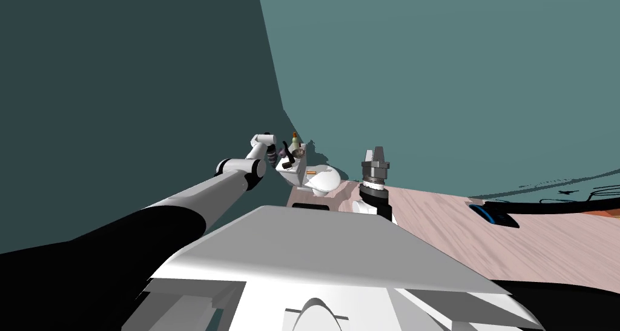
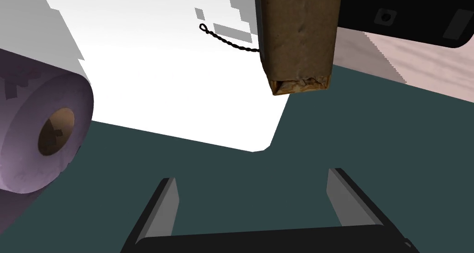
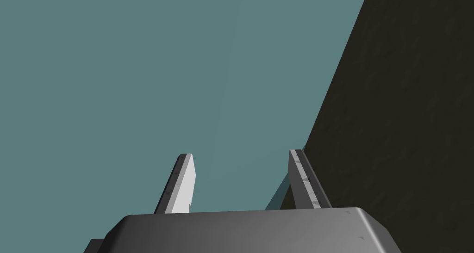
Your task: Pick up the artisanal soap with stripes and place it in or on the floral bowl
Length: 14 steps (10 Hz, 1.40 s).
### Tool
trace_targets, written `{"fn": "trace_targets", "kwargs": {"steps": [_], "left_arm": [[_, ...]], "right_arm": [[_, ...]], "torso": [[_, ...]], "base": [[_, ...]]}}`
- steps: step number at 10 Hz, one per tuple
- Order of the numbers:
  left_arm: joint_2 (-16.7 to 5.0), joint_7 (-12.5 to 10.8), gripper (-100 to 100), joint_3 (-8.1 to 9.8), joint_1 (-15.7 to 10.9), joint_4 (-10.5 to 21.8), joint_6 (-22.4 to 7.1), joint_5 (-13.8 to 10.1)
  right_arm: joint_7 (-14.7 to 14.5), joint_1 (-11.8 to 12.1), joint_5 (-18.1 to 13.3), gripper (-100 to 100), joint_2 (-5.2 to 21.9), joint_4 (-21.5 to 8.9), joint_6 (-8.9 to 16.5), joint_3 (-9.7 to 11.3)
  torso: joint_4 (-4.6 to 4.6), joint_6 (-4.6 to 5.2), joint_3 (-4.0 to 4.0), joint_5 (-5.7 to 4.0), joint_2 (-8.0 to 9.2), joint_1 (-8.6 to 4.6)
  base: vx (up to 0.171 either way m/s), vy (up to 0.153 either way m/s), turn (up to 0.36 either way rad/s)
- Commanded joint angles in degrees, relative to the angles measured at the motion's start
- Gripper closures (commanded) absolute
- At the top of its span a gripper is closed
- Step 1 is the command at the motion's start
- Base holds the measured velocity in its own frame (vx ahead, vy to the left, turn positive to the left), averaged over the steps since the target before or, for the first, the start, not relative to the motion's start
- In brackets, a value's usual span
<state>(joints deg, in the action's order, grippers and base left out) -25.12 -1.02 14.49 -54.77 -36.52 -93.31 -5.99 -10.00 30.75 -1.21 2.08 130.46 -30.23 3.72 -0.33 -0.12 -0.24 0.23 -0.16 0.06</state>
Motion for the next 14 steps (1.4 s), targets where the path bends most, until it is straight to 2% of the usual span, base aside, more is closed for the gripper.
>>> {"fn": "trace_targets", "kwargs": {"steps": [1,4,7,8,9,11,12,13,14], "left_arm": [[-0.3,0.1,-100,0.15,-1.9,2.9,-1.7,-0.8],[0.4,-0.1,-100,0.66,-4.2,5.6,-4.1,-2.1],[0.4,-0.2,-100,0.67,-3.9,4.8,-4.5,-2.0],[0.5,-0.1,0,0.67,-4.0,4.9,-4.4,-2.0],[0.9,-0.1,-100,0.53,-3.1,5.3,-2.6,-2.0],[1.2,-0.1,-100,0.43,-2.5,5.6,-1.4,-2.0],[1.1,-0.1,-100,0.51,-2.4,5.0,-2.2,-2.1],[1.1,-0.1,100,0.51,-2.3,5.0,-2.1,-2.1],[1.1,-0.1,100,0.51,-2.3,5.0,-2.1,-2.1]], "right_arm": [[0.0,0.0,0.0,0,0.0,0.0,0.0,0.0],[0.0,0.0,0.0,0,0.0,0.0,0.0,0.0],[0.0,0.0,0.0,0,0.0,0.0,0.0,0.0],[0.0,0.0,0.0,0,0.0,0.0,0.0,0.0],[0.0,0.0,0.0,0,0.0,0.0,0.0,0.0],[0.0,0.0,0.0,0,0.0,0.0,0.0,0.0],[0.0,0.0,0.0,0,0.0,0.0,0.0,0.0],[0.0,0.0,0.0,0,0.0,0.0,0.0,0.0],[0.0,0.0,0.0,0,0.0,0.0,0.0,0.0]], "torso": [[0.00,0.00,0.00,0.00,0.00,0.00],[-0.01,0.03,-0.03,-0.09,-0.06,-0.41],[0.00,0.06,0.03,-0.05,0.08,-0.25],[0.01,0.05,0.04,-0.01,0.08,-0.09],[0.01,0.05,0.04,0.01,0.08,-0.03],[0.01,0.04,0.05,0.02,0.10,0.00],[0.00,0.04,0.05,0.02,0.10,0.01],[0.01,0.04,0.04,0.02,0.09,0.01],[0.01,0.04,0.04,0.02,0.08,0.01]], "base": [[0.022,-0.044,-0.015],[0.038,-0.127,-0.049],[0.001,-0.065,0.001],[0.000,0.000,0.000],[0.000,0.000,0.000],[-0.008,-0.003,0.003],[0.000,0.000,0.000],[0.000,0.000,0.000],[-0.002,0.000,0.010]]}}
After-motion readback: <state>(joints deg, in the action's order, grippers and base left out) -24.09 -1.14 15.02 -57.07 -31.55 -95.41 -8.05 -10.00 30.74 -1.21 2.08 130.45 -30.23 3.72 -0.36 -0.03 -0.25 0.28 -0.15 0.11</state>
